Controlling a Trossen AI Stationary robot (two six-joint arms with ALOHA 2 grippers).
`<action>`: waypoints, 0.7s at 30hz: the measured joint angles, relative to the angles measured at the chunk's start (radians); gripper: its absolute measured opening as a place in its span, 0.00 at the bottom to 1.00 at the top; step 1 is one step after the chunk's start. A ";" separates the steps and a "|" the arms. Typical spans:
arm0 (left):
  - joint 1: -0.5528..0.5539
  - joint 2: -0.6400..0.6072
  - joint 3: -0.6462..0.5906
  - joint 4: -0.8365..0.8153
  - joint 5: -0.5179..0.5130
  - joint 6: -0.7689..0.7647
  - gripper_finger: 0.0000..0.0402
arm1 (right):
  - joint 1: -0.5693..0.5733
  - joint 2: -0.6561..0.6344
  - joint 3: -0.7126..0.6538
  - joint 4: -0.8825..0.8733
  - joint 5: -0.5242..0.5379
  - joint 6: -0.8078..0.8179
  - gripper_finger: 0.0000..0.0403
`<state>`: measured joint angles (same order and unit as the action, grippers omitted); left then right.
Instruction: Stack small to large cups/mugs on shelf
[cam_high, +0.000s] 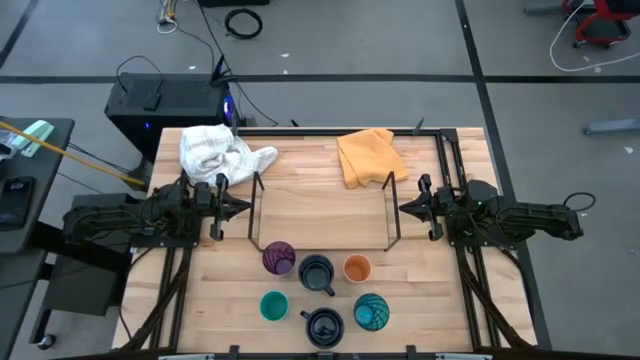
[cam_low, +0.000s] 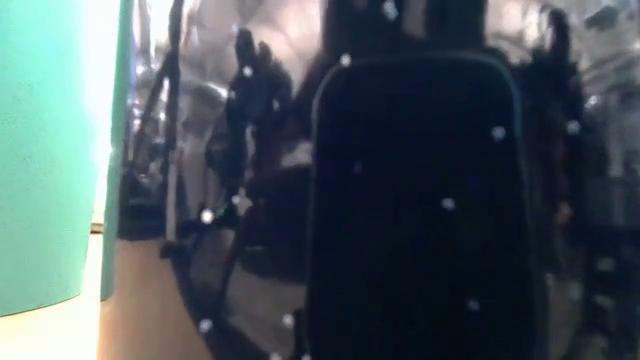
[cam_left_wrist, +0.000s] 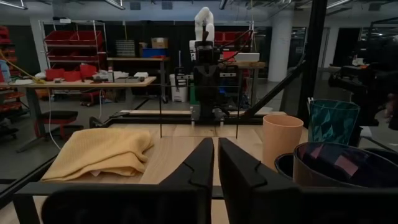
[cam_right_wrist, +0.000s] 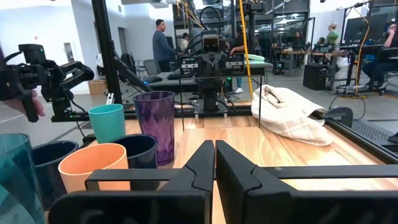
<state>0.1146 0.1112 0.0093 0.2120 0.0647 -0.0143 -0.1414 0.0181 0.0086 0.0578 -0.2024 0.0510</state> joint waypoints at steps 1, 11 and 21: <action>0.000 0.000 0.000 0.000 0.000 0.000 0.07 | 0.000 0.000 0.000 0.000 0.000 -0.013 0.06; 0.000 0.000 0.000 0.000 0.000 0.000 0.09 | 0.000 0.000 0.000 0.002 0.000 -0.070 0.06; 0.000 0.000 0.000 0.000 0.000 0.000 0.07 | 0.000 0.000 0.000 0.092 0.000 0.021 0.06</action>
<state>0.1146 0.1109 0.0092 0.2123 0.0647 -0.0147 -0.1413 0.0185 0.0082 0.1494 -0.2028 0.0725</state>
